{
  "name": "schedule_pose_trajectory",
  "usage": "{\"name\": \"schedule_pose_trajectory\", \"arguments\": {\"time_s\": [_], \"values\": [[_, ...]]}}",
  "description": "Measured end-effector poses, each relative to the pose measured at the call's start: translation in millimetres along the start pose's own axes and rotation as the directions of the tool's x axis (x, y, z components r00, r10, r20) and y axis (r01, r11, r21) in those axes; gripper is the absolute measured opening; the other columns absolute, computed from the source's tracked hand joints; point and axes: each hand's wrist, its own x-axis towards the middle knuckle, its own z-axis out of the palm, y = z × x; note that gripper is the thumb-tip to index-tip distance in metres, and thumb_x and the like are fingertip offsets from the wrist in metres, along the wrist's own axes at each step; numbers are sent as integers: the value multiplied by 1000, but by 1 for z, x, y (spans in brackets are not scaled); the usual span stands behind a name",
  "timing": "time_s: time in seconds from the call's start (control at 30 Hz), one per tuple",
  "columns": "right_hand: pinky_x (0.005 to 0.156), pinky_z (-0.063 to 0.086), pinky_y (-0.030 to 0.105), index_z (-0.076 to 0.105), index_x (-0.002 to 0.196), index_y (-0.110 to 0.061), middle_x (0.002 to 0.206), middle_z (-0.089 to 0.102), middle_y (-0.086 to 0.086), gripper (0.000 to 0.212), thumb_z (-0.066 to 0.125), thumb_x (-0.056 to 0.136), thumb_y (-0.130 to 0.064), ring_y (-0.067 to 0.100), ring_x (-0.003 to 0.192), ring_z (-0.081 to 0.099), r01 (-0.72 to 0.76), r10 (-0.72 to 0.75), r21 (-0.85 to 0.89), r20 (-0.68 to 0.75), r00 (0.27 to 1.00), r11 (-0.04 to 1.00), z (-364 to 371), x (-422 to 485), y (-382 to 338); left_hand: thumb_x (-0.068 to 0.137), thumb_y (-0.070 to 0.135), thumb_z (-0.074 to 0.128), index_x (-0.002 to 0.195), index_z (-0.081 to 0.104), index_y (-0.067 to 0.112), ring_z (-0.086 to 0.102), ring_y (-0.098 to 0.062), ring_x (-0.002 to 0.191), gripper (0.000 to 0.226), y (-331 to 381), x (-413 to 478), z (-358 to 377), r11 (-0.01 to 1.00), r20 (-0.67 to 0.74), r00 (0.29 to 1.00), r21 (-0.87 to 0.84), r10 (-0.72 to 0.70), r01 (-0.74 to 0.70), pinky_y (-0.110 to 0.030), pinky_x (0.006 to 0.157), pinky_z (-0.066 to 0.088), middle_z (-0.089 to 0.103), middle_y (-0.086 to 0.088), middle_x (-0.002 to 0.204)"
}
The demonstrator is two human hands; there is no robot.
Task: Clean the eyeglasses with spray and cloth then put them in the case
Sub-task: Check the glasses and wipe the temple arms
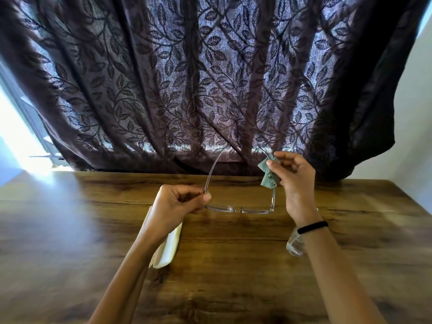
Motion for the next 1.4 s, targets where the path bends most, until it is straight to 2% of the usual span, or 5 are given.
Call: {"name": "schedule_pose_trajectory", "arguments": {"time_s": [0.2, 0.47, 0.63, 1.07, 1.4], "values": [[48, 46, 12, 63, 90, -12, 78, 61, 4, 21, 71, 75, 1, 11, 68, 60, -38, 39, -13, 31, 999, 999, 2, 12, -8, 67, 16, 72, 79, 74, 11, 65, -8, 61, 13, 0, -1, -1, 999, 25, 999, 29, 21, -21, -16, 57, 52, 73, -1, 70], [48, 48, 13, 65, 81, -9, 78, 65, 11, 13, 73, 74, -2, 14, 68, 63, -24, 36, -227, 49, 998, 974, 0, 25, -7, 66, 9, 73, 76, 74, 14, 68, -9, 63, 11, -1, -2, 2, 1000, 47, 999, -15, 20, -19, -14, 56, 52, 74, -1, 73], [67, 54, 33, 68, 82, -4, 86, 65, 27, 10, 73, 74, -1, 24, 75, 61, 16, -4, -292, 42, 999, 956, 0, 26, -5, 64, 16, 73, 76, 74, 17, 68, -9, 64, 12, -2, -2, 3, 999, 57, 998, -11, 40, -40, -15, 57, 52, 74, 0, 73], [69, 56, 24, 72, 93, -10, 78, 68, -3, 17, 74, 76, -12, 6, 70, 65, 182, -230, -344, -106, 967, 921, 15, 4, 2, 78, 2, 69, 85, 70, 1, 61, -4, 54, 7, -9, 5, 18, 982, -298, 951, -188, -84, 28, -14, 56, 53, 68, 2, 57], [61, 52, 20, 68, 87, -14, 77, 69, 1, 16, 76, 74, -16, 10, 69, 65, 98, -122, -129, -199, 972, 987, 20, -20, 25, 64, 23, 74, 80, 73, 13, 66, -7, 63, 18, -12, 5, 20, 947, -404, 906, -320, -126, -11, -14, 57, 52, 73, 1, 69]]}}
